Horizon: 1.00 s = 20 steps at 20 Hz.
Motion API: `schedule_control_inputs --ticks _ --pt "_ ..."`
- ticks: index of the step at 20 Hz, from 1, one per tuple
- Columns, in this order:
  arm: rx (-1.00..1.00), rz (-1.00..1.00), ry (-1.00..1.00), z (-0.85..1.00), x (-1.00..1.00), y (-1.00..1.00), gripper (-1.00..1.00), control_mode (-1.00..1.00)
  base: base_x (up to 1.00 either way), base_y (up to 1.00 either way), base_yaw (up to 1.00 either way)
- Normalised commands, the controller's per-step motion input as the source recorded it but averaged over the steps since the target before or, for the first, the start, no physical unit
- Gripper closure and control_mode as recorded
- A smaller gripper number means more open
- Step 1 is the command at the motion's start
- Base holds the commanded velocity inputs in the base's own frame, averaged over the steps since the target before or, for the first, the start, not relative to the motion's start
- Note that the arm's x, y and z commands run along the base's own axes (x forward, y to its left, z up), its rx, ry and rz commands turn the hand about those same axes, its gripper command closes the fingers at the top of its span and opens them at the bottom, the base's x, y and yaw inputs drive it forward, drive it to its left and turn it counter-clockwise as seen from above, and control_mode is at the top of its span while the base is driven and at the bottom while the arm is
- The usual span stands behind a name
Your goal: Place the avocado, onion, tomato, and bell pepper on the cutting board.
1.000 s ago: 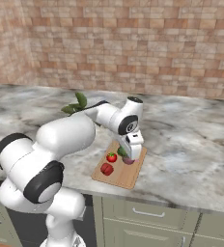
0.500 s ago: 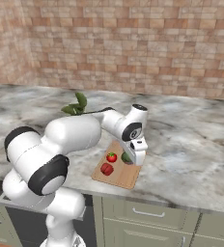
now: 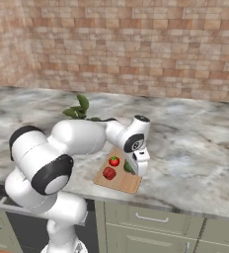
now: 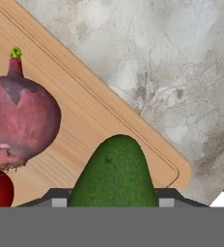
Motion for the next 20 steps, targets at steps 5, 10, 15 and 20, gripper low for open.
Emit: schedule_control_inputs --ticks 5,10,15,20 --pt "0.00 0.00 0.00 -0.23 0.09 0.00 1.00 -1.00 0.00 0.00 0.00" --pt "0.00 0.00 0.00 -0.15 0.12 0.00 1.00 -1.00 0.00 0.00 0.00" --pt "0.00 0.00 0.00 -0.11 0.05 0.00 1.00 -1.00 0.00 0.00 0.00" --pt "0.00 0.00 0.00 -0.19 0.01 0.00 1.00 -1.00 0.00 0.00 0.00"
